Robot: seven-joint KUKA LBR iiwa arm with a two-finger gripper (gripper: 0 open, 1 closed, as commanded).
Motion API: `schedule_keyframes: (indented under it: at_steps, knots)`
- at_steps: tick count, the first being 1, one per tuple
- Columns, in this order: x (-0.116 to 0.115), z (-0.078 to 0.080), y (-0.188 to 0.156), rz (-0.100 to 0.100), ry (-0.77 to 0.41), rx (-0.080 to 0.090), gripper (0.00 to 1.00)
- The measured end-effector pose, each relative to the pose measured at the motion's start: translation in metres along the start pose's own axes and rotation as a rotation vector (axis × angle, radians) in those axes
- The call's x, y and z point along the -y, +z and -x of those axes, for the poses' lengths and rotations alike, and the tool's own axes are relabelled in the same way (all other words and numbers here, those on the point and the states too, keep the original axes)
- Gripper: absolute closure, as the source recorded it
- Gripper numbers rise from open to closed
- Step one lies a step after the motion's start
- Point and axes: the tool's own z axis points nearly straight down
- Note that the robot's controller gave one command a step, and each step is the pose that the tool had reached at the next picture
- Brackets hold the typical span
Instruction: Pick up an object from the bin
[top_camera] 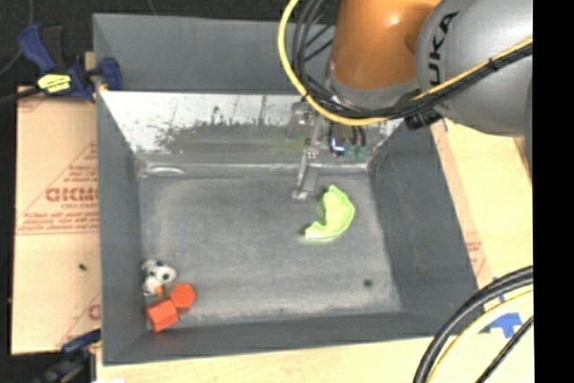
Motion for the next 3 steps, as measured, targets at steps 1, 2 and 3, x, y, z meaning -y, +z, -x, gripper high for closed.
schedule_keyframes:
  at_steps: [1,2,3]
  knots:
    - [0.016,0.006,0.001,-0.001,0.035,0.006,0.00]
    - [0.053,0.004,0.021,0.000,0.116,0.003,0.00]
    - [0.055,-0.013,0.051,0.000,0.194,0.006,0.00]
